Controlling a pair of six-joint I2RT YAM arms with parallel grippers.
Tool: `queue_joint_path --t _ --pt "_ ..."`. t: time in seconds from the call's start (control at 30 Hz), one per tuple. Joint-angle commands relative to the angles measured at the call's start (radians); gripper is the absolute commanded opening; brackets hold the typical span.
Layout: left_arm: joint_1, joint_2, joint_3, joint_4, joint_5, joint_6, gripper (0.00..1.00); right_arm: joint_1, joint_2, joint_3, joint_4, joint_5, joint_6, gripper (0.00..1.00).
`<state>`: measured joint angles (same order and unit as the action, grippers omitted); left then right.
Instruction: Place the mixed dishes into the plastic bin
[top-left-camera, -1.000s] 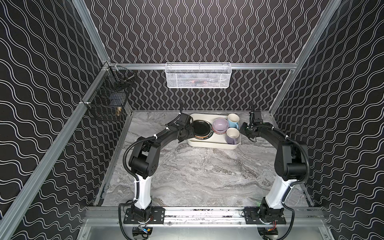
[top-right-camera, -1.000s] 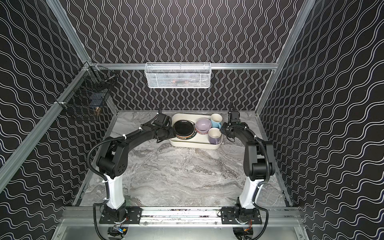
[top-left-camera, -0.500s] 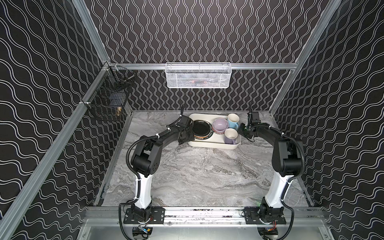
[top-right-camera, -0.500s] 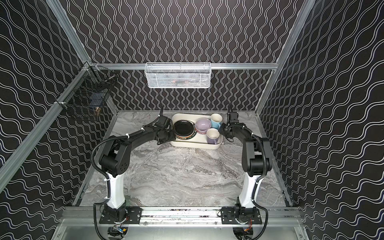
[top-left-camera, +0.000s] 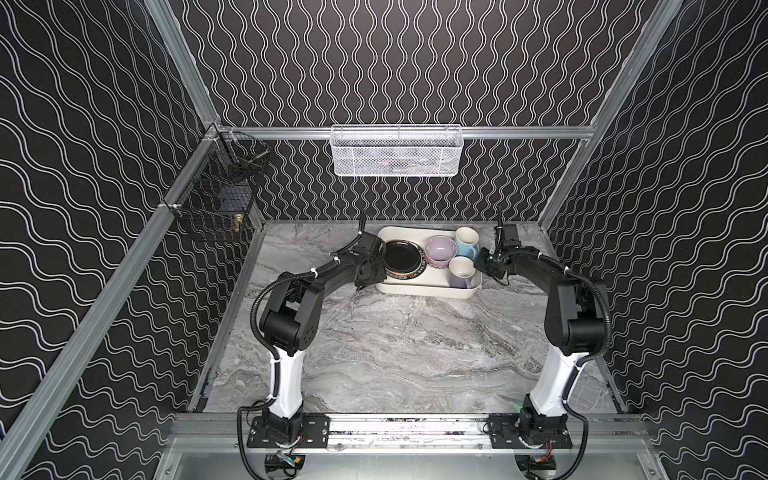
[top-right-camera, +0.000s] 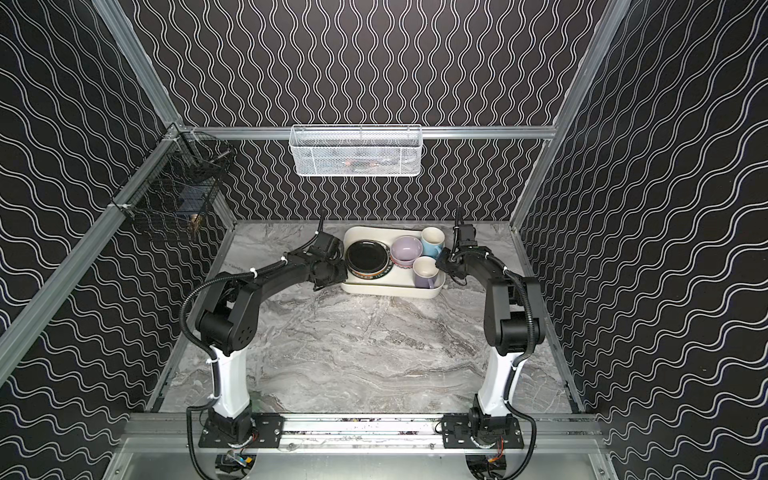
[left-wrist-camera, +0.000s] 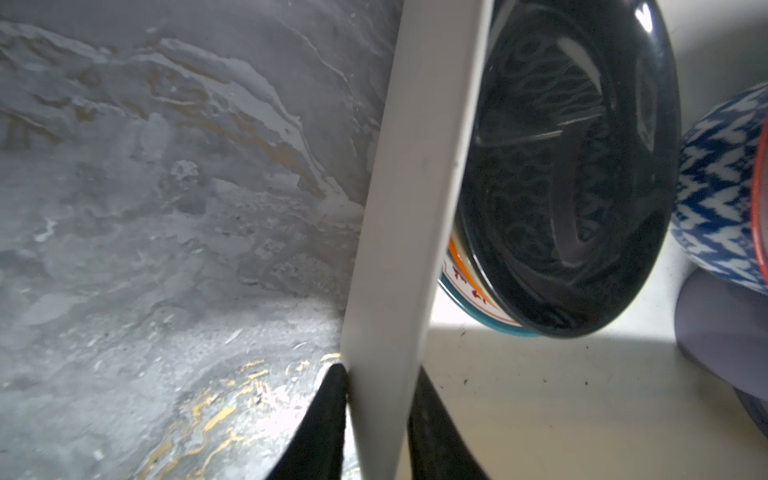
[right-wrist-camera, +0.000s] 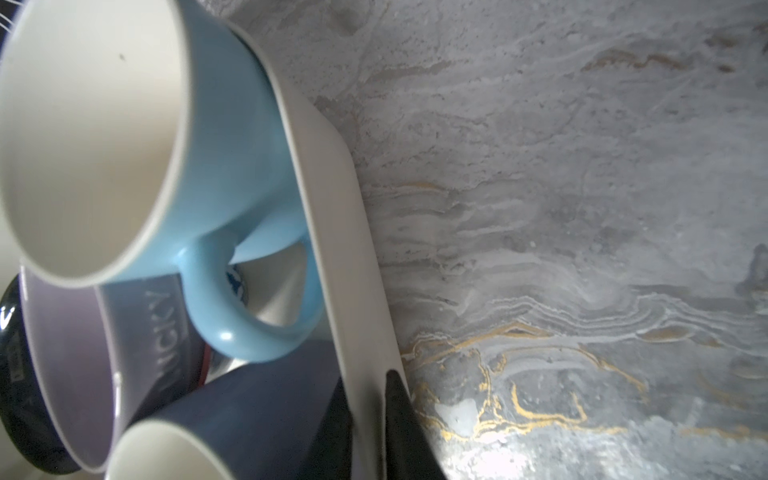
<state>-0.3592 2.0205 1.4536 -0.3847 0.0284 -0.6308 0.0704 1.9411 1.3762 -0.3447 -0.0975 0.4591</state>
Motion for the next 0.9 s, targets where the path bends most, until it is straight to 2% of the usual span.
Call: queue_joint_path --t 0.0,0.13,0.57,0.87 --pt "0.0 -0.01 -0.022 -0.055 0.01 0.015 0.23 0.002 -0.015 -0.017 -0.047 0.028 0.003 0.13" --pt "0.001 -0.031 -0.058 -0.051 0.013 0.013 0.17 0.012 -0.037 -0.049 -0.048 0.04 0.002 0.13" --pt "0.0 -0.208 -0.272 -0.046 -0.002 0.01 0.17 0.044 -0.176 -0.189 -0.056 0.05 0.001 0.12" --pt "-0.006 -0.385 -0.481 -0.054 -0.007 -0.009 0.17 0.18 -0.297 -0.325 -0.069 0.103 0.031 0.12"
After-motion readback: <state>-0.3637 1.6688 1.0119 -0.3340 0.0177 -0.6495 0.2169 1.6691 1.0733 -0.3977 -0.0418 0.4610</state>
